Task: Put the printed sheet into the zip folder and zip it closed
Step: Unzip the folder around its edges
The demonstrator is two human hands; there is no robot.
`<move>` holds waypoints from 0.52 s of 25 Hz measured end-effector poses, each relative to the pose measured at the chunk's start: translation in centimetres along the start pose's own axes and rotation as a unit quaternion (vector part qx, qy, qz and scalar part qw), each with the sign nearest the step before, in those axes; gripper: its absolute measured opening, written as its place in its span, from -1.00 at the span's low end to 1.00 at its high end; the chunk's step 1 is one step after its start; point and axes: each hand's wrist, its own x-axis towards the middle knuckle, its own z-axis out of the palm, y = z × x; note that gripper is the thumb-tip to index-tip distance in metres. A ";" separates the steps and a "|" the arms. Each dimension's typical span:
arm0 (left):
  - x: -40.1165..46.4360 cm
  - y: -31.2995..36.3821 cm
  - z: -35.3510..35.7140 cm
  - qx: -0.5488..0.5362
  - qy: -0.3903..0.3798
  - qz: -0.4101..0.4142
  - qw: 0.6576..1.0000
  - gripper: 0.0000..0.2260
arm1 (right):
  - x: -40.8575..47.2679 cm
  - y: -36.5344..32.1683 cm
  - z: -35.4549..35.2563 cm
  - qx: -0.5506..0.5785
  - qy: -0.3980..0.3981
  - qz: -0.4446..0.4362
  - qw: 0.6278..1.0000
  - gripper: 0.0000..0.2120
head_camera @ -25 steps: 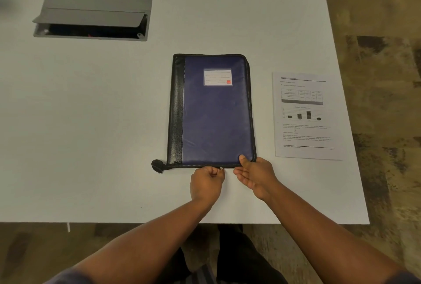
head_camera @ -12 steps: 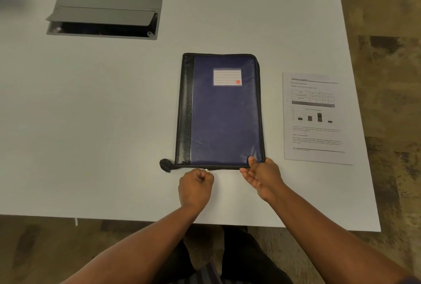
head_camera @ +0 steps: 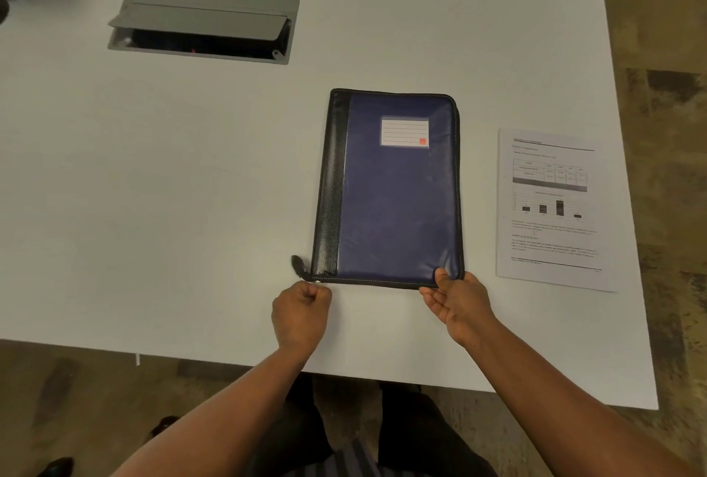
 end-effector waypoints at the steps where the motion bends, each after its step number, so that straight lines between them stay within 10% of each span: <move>1: 0.4 -0.5 -0.7 0.003 0.006 -0.003 1.000 -0.87 | 0.0 -0.1 0.0 -0.001 0.002 -0.001 1.000 -0.73; 13: 1.8 -1.6 -2.6 0.006 0.010 0.015 1.000 -0.89 | -0.2 -0.3 0.2 -0.001 0.000 0.001 1.000 -0.75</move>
